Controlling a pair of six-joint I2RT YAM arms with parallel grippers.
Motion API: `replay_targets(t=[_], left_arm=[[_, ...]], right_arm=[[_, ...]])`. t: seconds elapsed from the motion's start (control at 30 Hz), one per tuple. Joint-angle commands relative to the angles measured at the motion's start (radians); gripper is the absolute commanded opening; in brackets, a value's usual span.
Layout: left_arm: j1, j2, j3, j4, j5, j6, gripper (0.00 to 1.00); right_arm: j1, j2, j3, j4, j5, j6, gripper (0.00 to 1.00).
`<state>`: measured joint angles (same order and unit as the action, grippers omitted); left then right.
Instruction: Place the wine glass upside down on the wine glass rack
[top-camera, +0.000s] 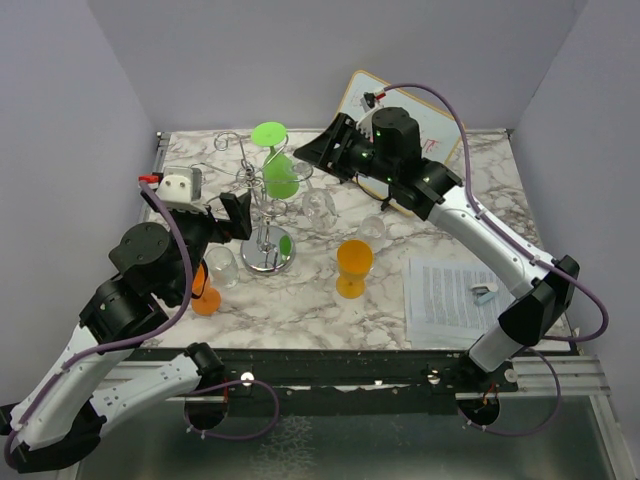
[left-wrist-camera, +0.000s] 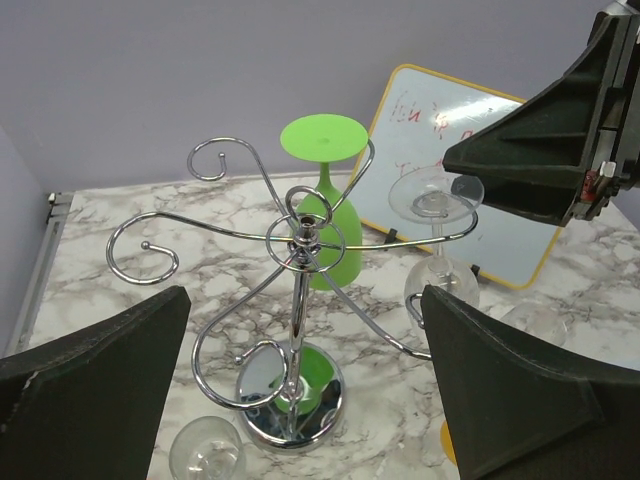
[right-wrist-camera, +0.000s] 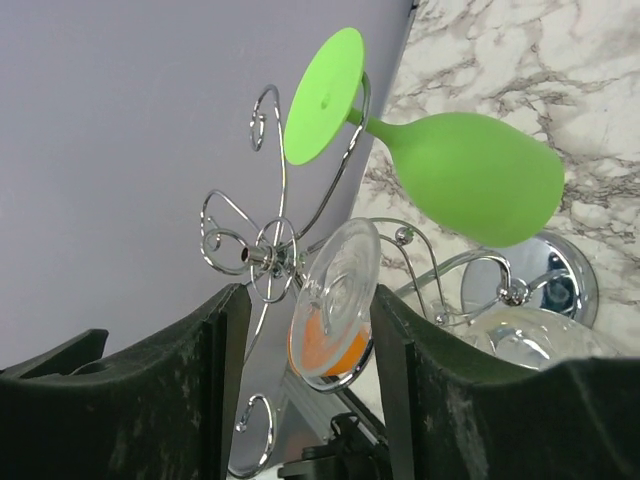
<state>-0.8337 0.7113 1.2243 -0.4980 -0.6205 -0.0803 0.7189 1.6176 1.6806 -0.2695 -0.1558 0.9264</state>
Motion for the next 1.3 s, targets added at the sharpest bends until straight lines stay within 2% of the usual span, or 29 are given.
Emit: replay_targets(t=[0.0, 0.23, 0.33, 0.47, 0.73, 0.87, 1.0, 1.13, 1.27], left_arm=[[-0.005, 0.003, 0.023, -0.011, -0.009, 0.015, 0.99], [-0.004, 0.002, 0.029, -0.011, -0.001, 0.011, 0.99], [-0.004, 0.003, 0.029, -0.011, 0.015, 0.007, 0.99], [-0.004, 0.003, 0.030, -0.013, 0.032, 0.001, 0.99], [-0.004, 0.001, 0.033, -0.010, 0.095, -0.023, 0.99], [-0.004, 0.002, 0.027, 0.001, 0.186, -0.038, 0.99], [-0.005, 0.011, 0.012, 0.044, 0.251, -0.065, 0.99], [-0.004, 0.024, -0.007, 0.102, 0.349, -0.091, 0.99], [-0.004, 0.048, -0.026, 0.156, 0.441, -0.121, 0.99]], right_arm=[[-0.001, -0.025, 0.020, -0.009, 0.020, -0.043, 0.58], [-0.004, -0.044, 0.035, -0.046, 0.044, -0.082, 0.63], [-0.005, -0.067, 0.018, -0.041, 0.049, -0.106, 0.68], [-0.006, -0.124, -0.022, -0.004, 0.066, -0.137, 0.74], [-0.008, -0.281, -0.098, -0.033, 0.119, -0.298, 0.77], [-0.008, -0.382, -0.179, -0.162, 0.177, -0.441, 0.77], [-0.009, -0.459, -0.257, -0.371, 0.232, -0.560, 0.77], [-0.008, -0.469, -0.311, -0.550, 0.174, -0.633, 0.77], [-0.006, -0.470, -0.401, -0.600, 0.098, -0.646, 0.76]])
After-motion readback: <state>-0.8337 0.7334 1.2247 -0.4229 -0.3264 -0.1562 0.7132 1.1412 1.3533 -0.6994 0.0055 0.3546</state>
